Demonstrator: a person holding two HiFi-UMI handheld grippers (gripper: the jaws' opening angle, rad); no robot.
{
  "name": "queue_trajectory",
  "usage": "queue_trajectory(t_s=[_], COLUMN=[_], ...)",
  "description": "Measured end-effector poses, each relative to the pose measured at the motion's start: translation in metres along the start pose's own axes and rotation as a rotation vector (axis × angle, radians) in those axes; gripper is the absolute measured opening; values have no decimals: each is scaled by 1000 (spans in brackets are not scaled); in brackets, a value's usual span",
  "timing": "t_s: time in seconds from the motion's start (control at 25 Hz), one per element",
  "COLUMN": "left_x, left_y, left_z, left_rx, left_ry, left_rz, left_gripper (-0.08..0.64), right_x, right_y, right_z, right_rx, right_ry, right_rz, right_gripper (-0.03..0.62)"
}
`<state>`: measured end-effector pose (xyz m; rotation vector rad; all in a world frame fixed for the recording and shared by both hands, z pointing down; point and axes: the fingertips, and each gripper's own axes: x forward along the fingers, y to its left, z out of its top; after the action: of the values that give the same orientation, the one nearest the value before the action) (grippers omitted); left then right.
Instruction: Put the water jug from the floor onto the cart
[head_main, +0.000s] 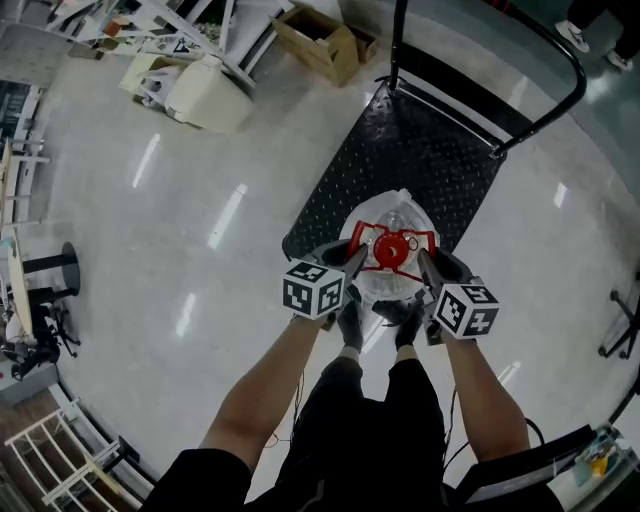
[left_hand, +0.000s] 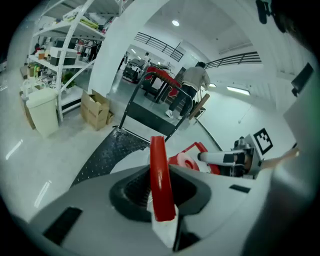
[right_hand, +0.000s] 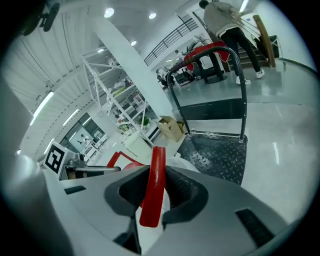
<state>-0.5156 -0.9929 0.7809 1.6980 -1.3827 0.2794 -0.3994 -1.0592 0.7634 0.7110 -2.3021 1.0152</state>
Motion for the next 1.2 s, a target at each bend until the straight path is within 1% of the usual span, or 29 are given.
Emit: queue_trajectory(t_s=[0.12,0.24,0.4,0.48,0.52,0.56,0.6,0.72,0.8,0.96,1.08,1.2], left_x=[4,4,2,0,-3,-6,-11,-31,-53,-103,-140,-179], left_y=[8,10,14,16,16,17,18,20,15,-7,-39,-78], left_z=[-9,-22,-25,-23,-22,-21,-19,-14,4,66,99,141], left_rx=[7,16,47,83,99,108,111,114,124,167,215,258], left_ry=[38,68,79,83,88,91,89,73,19,-161,-262,-393], left_rz=[-16,-10,23,44,52,60,69,101,121,111,88,45], left_gripper=[67,67,90,134,153,166,167,167,167,167,166,166], right_x=[5,3,3,4,3,1,-1,-19,-36,-66,-98,-136], right_y=[-8,-15,-18,-17,-16,-14,-13,-10,-1,31,62,95], right_z=[1,-11,-16,-14,-13,-11,-8,5,22,82,118,151], right_rx=[0,-7,-34,-62,-75,-85,-90,-96,-120,-200,-255,-300], right_ry=[21,61,81,94,101,105,104,81,55,-61,-139,-217], right_rz=[-23,-52,-52,-43,-39,-39,-41,-54,-56,-41,-23,7], right_gripper=[87,87,87,88,97,122,140,143,141,141,141,141])
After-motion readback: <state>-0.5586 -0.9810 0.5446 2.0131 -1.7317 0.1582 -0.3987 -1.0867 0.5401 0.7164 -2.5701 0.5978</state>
